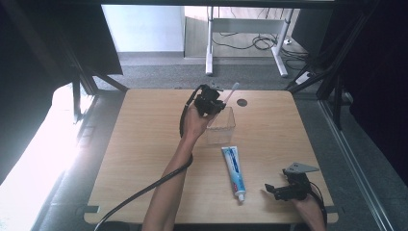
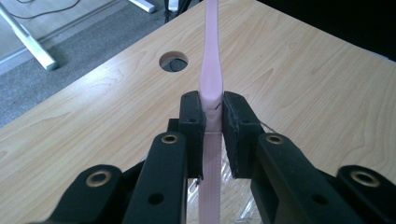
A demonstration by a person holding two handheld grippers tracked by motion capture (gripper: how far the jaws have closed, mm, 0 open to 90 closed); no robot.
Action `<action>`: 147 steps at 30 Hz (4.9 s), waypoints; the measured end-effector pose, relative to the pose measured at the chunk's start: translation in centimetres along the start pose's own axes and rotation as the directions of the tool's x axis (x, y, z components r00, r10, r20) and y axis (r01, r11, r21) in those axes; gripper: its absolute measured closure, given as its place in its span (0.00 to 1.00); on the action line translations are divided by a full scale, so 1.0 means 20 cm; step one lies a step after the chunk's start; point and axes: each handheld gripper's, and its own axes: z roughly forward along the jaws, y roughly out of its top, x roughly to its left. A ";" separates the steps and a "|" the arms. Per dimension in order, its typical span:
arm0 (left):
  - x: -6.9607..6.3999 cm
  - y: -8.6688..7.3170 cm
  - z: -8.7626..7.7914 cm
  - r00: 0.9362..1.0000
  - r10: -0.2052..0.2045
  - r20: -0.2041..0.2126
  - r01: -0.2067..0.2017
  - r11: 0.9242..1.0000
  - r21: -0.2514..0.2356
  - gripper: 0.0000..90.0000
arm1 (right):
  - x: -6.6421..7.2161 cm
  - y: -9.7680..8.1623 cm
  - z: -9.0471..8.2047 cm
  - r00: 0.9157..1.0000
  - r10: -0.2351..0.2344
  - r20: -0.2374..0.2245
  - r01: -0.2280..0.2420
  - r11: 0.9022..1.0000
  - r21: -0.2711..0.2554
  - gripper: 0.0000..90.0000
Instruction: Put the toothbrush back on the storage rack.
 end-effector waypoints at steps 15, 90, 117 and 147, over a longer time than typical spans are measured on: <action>-0.01 -0.07 0.08 1.000 0.011 -0.024 -0.011 1.000 0.019 0.88 | 0.00 0.00 0.00 1.000 0.001 -0.002 -0.001 1.000 0.003 0.00; -0.09 -0.11 0.22 0.995 0.086 -0.048 -0.071 0.963 0.261 0.73 | 0.00 0.00 0.01 1.000 -0.003 -0.004 0.003 1.000 0.015 0.00; -0.09 -0.09 0.01 0.999 0.043 -0.009 -0.042 0.989 0.140 0.24 | 0.01 0.00 0.00 1.000 -0.011 0.002 0.011 1.000 0.010 0.00; -0.15 -0.20 -0.19 0.996 0.084 0.034 -0.087 0.990 0.111 0.15 | 0.01 0.00 0.01 1.000 -0.016 0.006 0.016 1.000 0.014 0.00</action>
